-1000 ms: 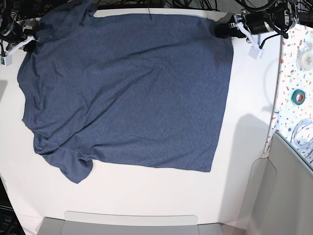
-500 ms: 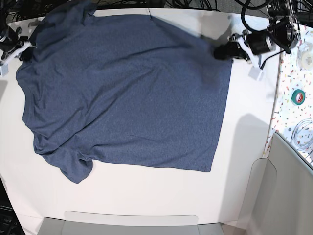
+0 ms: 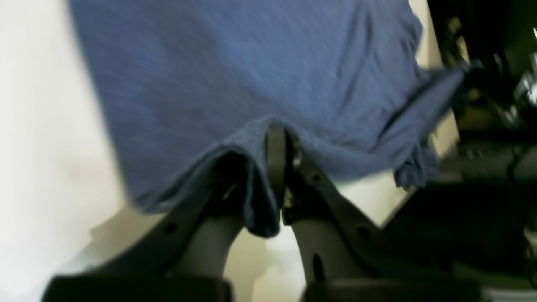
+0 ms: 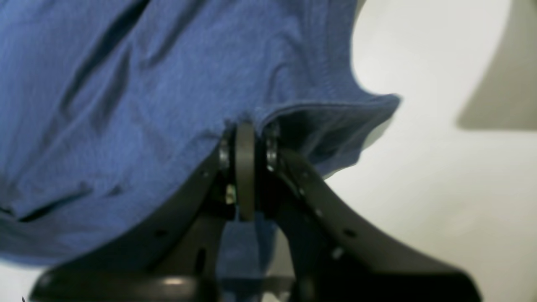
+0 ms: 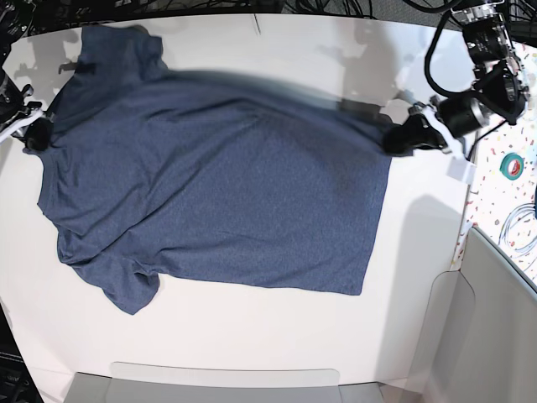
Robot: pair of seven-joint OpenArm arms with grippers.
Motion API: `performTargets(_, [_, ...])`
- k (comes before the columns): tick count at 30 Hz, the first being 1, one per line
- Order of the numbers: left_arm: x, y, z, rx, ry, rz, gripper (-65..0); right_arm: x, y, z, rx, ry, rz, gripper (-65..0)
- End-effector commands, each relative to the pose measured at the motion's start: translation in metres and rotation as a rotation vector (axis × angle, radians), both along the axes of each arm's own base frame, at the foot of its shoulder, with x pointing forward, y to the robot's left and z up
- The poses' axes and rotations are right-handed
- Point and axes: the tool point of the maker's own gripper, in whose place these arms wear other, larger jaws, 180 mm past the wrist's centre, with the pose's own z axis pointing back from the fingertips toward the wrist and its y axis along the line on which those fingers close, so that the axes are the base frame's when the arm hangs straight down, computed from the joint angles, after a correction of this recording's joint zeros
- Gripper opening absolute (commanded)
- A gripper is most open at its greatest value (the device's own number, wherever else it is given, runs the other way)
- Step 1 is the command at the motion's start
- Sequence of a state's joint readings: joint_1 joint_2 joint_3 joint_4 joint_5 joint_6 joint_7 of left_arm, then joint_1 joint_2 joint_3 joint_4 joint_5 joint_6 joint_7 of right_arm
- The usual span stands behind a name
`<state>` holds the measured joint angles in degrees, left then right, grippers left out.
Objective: Layout the t-shirt on the table in an organized manner, then fold the t-shirt properly
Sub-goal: 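Lift the grasped edge with both grippers and fold it over the shirt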
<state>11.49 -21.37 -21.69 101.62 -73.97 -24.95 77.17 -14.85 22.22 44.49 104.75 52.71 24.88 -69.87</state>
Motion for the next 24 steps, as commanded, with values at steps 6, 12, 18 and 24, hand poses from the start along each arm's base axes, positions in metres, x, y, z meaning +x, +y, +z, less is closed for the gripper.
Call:
performTargets(6, [0.022, 0.038, 0.006, -0.041, -0.028, 0.127, -65.0, 0.007, -0.017, 0.021, 0.001, -0.094, -0.066, -65.0])
performTargets(12, [0.025, 0.049, -0.014, -0.092, 0.038, 0.174, -65.0, 0.006, -0.018, 0.016, 0.014, -0.083, -0.074, -65.0])
performTargets(18, [0.031, 0.051, -0.017, -0.11, 0.045, 0.186, -65.0, 0.009, -0.016, 0.013, 0.038, -0.091, -0.088, -65.0])
performTargets(24, [0.044, 0.052, -0.007, -0.113, 0.01, 0.188, -65.0, 0.016, -0.027, -0.025, 0.183, -0.039, -0.164, -65.0])
